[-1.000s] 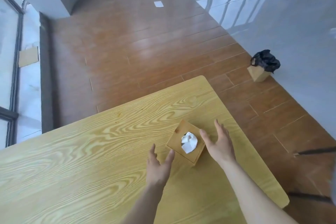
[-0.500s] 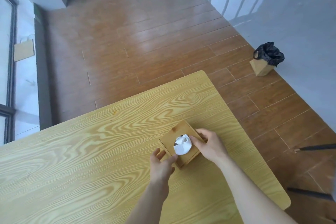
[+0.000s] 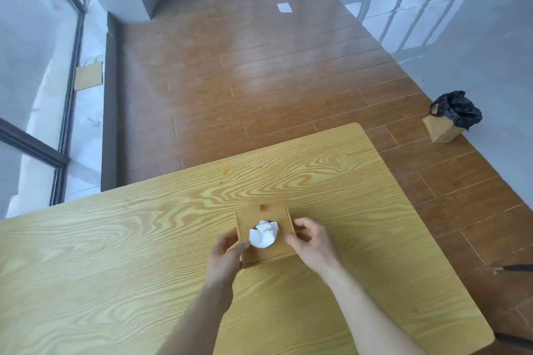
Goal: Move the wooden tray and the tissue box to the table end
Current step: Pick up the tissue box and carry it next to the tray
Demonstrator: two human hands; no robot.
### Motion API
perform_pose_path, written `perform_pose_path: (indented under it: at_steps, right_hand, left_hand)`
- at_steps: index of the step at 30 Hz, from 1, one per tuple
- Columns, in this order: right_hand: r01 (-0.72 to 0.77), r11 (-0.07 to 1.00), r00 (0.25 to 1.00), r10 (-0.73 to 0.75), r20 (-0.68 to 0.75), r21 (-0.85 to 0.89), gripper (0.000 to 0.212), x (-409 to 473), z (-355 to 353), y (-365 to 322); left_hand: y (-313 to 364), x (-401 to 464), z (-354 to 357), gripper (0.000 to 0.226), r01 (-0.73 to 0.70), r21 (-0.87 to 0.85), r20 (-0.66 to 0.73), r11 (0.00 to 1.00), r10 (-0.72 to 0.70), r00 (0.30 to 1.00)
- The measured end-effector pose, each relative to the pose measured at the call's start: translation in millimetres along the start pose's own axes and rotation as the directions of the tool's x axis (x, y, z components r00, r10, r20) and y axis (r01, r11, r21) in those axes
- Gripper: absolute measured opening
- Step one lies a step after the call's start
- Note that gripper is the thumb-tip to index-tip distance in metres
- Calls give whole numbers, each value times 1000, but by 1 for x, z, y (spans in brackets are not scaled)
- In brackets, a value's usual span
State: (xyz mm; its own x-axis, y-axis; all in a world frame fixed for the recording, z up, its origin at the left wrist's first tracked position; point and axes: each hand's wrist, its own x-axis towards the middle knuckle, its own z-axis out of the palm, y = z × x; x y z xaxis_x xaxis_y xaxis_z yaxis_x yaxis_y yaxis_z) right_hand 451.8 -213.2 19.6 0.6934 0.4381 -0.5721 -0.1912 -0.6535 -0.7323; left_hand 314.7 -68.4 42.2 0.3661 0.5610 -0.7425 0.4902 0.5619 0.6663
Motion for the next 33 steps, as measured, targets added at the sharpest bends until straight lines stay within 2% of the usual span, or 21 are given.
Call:
perform_pose_path:
  at_steps: [3, 6, 9, 14, 17, 23, 33]
  right_hand:
    - [32, 999, 999, -31, 34, -28, 38, -8, 34, -28]
    - [80, 995, 995, -77, 62, -55, 30, -21, 74, -61]
    - [111, 991, 990, -105, 93, -69, 40, -35, 123, -92]
    - [107, 993, 989, -102, 108, -42, 37, -58, 227, -139]
    - [114, 992, 987, -107, 121, -49, 46, -65, 296, -167]
    - [125, 990, 981, -114, 154, -61, 47, -76, 426, -209]
    - [95, 994, 979, -84, 188, -50, 44, -69, 567, -243]
  left_hand:
    - [10, -4, -44, 38, -32, -37, -25, 999, 31, 999]
    - [22, -8, -95, 31, -79, -80, -45, 994, 76, 996]
    - [32, -8, -155, 31, -120, -103, -62, 987, 114, 992]
    - [43, 0, -271, 27, -159, -147, -115, 976, 143, 983]
    - [45, 9, -342, 28, -177, -185, -151, 967, 150, 977]
    - [46, 29, -466, 28, -191, -224, -235, 956, 137, 962]
    - [44, 70, -589, 37, -208, -235, -317, 949, 128, 940]
